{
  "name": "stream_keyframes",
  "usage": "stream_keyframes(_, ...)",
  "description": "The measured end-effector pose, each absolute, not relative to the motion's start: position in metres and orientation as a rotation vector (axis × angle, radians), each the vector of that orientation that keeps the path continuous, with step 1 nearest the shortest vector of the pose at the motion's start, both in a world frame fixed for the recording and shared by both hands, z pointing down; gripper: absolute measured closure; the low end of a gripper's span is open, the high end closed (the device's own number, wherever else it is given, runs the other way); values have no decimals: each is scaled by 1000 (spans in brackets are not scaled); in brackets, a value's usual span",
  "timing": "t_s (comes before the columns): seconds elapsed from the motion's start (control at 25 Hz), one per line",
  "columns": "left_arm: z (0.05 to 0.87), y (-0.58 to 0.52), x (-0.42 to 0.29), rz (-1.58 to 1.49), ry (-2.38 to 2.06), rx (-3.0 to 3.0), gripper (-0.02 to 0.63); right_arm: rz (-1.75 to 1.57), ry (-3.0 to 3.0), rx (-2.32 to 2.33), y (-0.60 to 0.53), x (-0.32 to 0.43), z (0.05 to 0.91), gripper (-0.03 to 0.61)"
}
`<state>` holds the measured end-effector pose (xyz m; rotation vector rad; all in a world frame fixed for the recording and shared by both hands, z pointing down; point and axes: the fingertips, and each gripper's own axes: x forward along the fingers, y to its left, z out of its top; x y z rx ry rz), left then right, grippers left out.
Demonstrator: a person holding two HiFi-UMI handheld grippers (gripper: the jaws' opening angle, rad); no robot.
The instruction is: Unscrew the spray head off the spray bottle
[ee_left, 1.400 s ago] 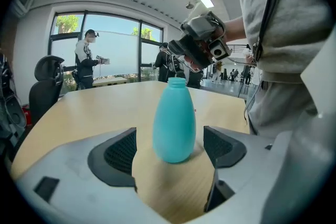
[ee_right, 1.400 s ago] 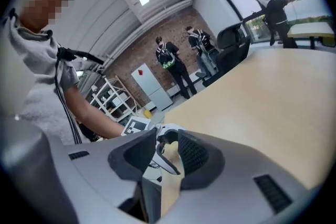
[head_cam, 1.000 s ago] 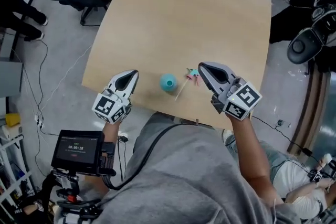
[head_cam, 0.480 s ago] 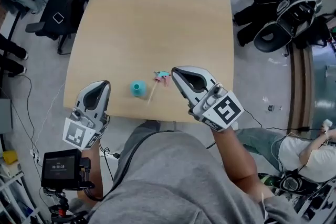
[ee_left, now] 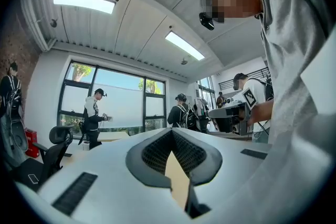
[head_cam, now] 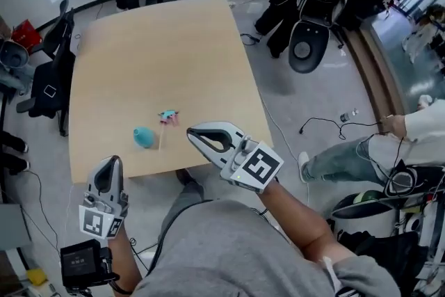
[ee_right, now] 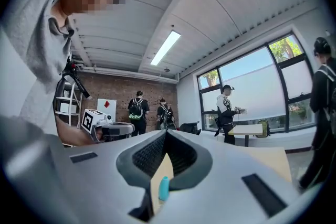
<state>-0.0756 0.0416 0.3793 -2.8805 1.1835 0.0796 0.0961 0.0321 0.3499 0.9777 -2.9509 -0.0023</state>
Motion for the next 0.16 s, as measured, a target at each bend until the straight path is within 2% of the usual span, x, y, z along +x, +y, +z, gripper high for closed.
stream_keyframes(0.16, 377, 118, -45, 83, 1225, -2901, 611, 14, -2962, 982, 101, 131, 345, 574)
